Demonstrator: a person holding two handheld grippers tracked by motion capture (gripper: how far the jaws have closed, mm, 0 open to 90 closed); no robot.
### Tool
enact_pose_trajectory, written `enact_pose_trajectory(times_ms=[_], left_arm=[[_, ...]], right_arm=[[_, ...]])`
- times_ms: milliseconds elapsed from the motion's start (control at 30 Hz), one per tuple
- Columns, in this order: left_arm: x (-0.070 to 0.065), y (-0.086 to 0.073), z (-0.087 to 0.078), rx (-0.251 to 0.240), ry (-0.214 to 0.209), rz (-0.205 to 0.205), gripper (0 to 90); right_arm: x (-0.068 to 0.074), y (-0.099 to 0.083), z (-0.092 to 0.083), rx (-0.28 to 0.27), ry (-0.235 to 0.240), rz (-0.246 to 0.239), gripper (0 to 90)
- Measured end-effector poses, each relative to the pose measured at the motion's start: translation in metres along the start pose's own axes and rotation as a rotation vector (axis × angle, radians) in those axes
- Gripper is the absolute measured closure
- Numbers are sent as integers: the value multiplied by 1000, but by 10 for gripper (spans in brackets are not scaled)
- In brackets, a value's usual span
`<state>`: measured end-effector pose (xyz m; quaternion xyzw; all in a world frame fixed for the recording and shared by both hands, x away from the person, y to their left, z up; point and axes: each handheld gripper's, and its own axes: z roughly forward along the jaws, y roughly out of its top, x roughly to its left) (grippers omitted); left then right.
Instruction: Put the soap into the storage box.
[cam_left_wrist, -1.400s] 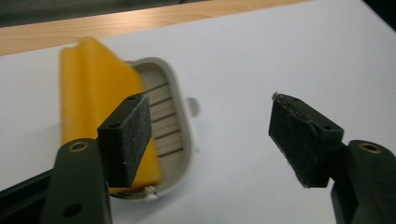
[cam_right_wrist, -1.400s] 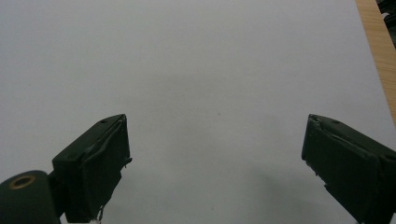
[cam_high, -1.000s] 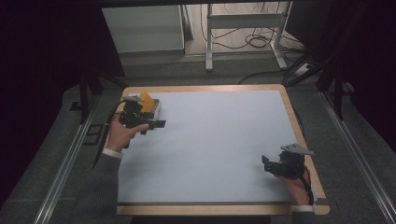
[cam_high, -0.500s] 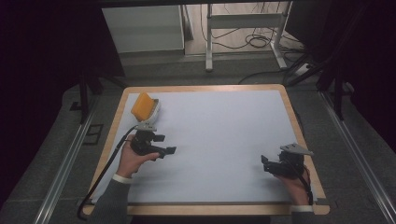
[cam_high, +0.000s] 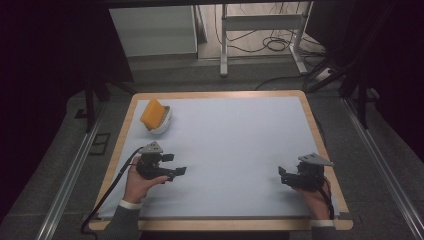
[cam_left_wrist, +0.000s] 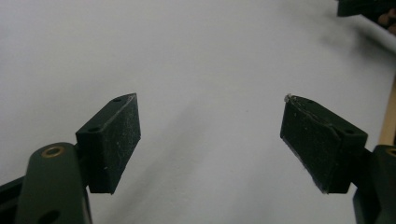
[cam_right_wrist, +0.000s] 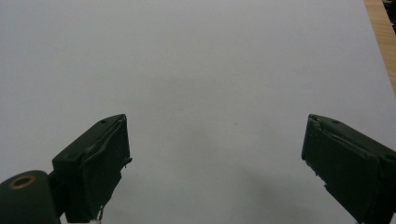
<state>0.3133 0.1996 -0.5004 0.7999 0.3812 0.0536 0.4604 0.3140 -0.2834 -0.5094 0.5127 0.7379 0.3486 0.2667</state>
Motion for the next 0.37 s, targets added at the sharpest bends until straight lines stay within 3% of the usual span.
enact_pose_trajectory(times_ms=[367], left_arm=[[-3, 0, 2, 12, -2, -3, 206]], right_arm=[[3, 1, 0, -2, 4, -15, 77]])
